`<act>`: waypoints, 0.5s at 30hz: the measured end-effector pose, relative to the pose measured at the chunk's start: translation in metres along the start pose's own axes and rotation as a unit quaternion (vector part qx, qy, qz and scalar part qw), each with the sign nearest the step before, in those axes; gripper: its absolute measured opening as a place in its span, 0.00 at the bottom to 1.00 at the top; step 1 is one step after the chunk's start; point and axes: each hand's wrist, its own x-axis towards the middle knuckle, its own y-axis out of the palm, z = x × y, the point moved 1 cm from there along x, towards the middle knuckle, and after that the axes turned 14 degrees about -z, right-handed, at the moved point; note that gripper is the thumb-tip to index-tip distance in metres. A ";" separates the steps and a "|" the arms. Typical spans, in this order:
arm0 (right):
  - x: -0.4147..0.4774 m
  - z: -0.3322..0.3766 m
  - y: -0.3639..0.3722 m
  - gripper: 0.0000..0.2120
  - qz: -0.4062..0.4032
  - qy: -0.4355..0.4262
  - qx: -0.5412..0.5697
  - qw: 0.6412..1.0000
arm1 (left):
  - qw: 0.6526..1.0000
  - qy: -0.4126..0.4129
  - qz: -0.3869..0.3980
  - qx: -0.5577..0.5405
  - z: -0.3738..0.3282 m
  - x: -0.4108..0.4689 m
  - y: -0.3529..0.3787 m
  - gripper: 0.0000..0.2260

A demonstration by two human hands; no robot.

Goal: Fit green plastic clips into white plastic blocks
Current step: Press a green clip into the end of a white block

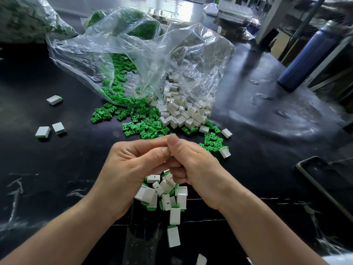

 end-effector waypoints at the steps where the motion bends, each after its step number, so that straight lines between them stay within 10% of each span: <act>1: 0.000 0.000 -0.001 0.25 -0.003 -0.002 -0.009 1.000 | 1.000 0.001 -0.001 -0.002 0.000 0.000 0.000 0.12; 15: -0.001 -0.002 -0.002 0.21 0.009 -0.010 0.021 1.000 | 0.999 0.023 0.023 -0.001 0.002 0.001 -0.002 0.12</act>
